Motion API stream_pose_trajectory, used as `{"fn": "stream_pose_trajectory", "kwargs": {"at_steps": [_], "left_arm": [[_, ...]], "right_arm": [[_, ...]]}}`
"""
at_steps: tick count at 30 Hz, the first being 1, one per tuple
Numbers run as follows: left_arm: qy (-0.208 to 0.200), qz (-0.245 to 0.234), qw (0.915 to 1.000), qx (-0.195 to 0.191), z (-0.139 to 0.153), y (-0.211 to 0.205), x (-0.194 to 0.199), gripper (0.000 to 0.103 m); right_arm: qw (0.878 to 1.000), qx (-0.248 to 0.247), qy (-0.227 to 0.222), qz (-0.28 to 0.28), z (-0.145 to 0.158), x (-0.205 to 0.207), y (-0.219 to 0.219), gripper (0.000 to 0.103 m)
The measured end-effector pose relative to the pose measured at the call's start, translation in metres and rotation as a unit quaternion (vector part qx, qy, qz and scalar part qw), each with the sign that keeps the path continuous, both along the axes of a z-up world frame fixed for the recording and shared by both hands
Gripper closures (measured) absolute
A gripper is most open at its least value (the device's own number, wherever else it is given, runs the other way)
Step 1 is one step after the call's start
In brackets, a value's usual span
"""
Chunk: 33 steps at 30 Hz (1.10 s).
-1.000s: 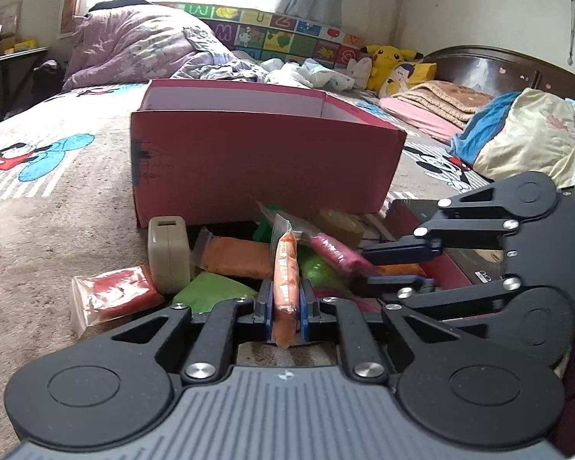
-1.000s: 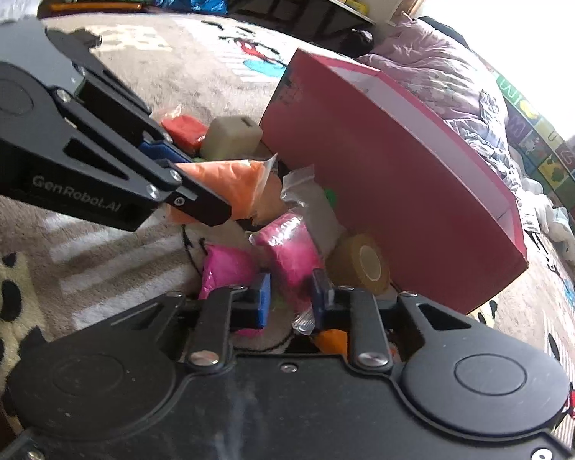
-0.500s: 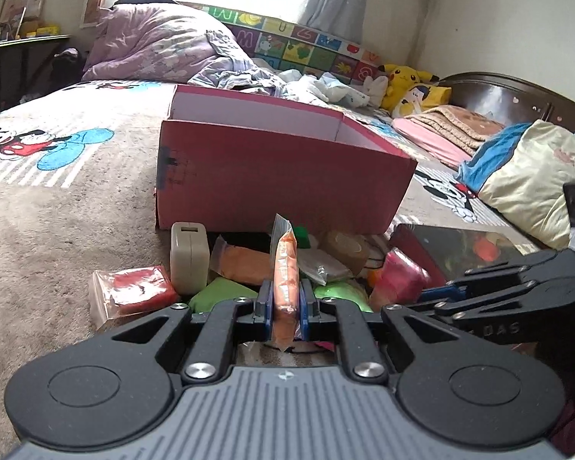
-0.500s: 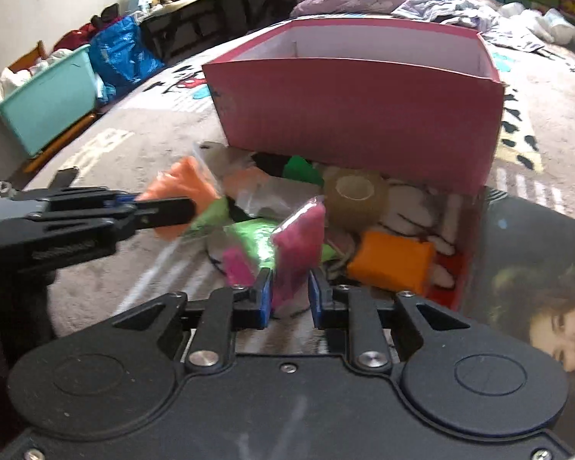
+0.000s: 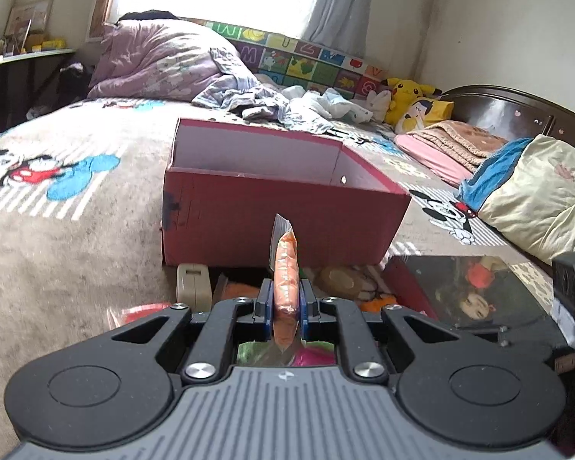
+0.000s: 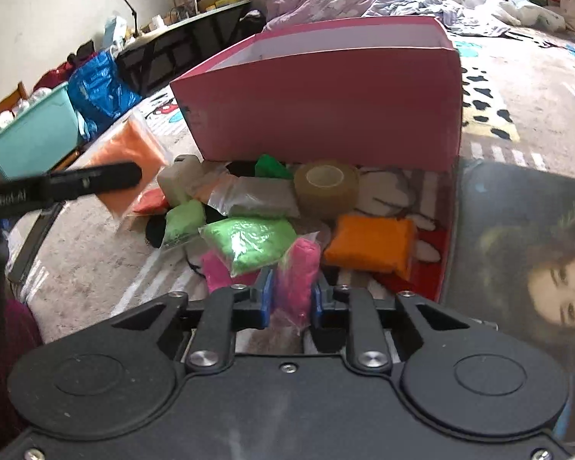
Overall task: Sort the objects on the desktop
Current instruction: 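Carry the orange packet into the pink box with the left gripper while the right holds the pink packet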
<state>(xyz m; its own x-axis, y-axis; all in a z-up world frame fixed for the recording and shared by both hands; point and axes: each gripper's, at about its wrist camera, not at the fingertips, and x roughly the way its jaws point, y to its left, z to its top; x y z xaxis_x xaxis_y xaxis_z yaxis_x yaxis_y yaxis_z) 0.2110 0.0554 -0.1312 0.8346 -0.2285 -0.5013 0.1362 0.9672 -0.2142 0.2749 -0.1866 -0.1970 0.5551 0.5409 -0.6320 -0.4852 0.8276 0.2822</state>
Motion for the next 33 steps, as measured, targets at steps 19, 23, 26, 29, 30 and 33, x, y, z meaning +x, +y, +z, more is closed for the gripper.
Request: {"fn": "stream_pose_trajectory", "kwargs": {"at_steps": [19,23,26,29,30,33], "left_arm": [[-0.043,0.009,0.9985,0.032,0.068,0.0,0.076,0.091],[-0.033,0.014,0.9984,0.044,0.07,0.002,0.108,0.091],[-0.016,0.018,0.9985,0.049,0.066,0.003,0.133,0.091],[0.009,0.018,0.9989,0.042,0.057,0.005,0.156,0.091],[0.02,0.017,0.9988,0.042,0.053,0.005,0.163,0.091],[0.045,0.021,0.9979,0.041,0.041,0.005,0.179,0.091]], "right_arm": [[0.997,0.08,0.002,0.012,-0.01,-0.021,-0.019,0.087],[0.997,0.077,-0.005,0.019,-0.009,-0.023,-0.017,0.087],[0.997,0.073,-0.007,0.024,-0.01,-0.023,-0.015,0.087],[0.997,0.07,-0.01,0.027,-0.011,-0.024,-0.014,0.087],[0.997,0.07,-0.011,0.028,-0.01,-0.024,-0.014,0.087],[0.997,0.071,-0.012,0.028,-0.01,-0.023,-0.016,0.087]]}}
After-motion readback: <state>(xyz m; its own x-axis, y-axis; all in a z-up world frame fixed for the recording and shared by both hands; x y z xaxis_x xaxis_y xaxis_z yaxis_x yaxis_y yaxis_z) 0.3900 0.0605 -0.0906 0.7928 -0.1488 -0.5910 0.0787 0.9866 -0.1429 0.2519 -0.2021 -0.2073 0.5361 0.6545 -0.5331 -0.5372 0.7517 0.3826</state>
